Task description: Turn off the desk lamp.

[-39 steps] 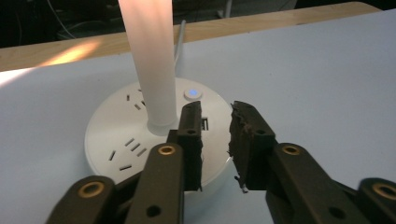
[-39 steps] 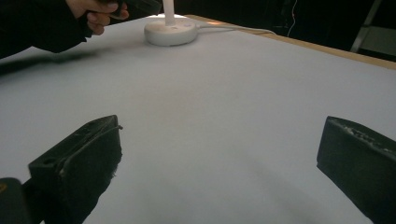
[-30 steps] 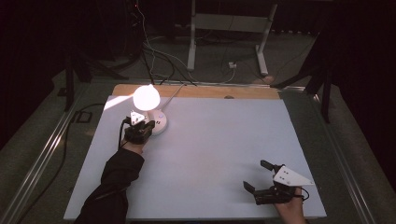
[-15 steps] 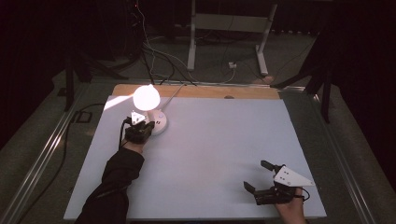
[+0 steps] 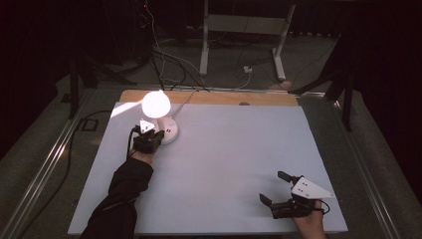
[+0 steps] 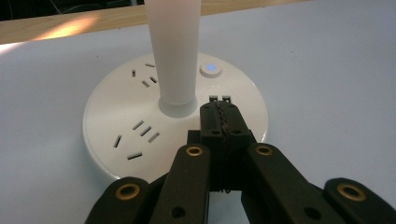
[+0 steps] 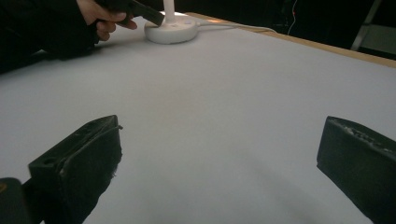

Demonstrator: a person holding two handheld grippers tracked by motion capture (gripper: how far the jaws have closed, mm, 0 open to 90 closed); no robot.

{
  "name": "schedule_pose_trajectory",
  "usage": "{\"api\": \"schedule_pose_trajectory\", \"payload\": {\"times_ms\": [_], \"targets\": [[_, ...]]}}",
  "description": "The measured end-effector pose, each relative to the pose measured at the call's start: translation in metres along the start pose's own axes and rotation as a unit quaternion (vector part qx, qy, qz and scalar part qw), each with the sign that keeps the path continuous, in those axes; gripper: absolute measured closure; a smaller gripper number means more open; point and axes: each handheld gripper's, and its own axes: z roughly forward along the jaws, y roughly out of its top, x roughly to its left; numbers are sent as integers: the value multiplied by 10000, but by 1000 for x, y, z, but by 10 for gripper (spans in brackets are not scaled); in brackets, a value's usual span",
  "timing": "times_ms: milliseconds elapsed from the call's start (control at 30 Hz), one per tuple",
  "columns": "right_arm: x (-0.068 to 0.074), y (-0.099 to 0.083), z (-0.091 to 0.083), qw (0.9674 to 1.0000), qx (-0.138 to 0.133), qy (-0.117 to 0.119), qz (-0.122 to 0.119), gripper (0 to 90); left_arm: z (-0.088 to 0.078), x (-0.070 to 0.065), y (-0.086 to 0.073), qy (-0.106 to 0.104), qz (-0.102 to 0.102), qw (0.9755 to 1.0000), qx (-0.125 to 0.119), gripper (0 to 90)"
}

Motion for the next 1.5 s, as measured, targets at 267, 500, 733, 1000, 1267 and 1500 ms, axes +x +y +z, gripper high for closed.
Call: {"api": "schedule_pose_trajectory", "payload": {"times_ms": [267,500,733,1000,1267,1500], "targets": [[0,0,0,10000,14,7,21,0,1,-2,-1,46,118,9999,-23,900],[0,0,1,10000,23,9,25,0,1,-2,-1,37,136,9999,-44,900],[-1,0,0,10000,12,6,43,0,-4,1,4,11,32,9999,-110,900],[0,0,0,10000,13,13,38,0,-7,0,7,-39,51,9998,-162,900],[0,0,0,10000,16,12,48,0,-4,0,4,-30,57,9999,-78,900],[-1,-1,0,10000,17,13,54,0,-1,-2,1,-32,93,10000,-13,900]]}}
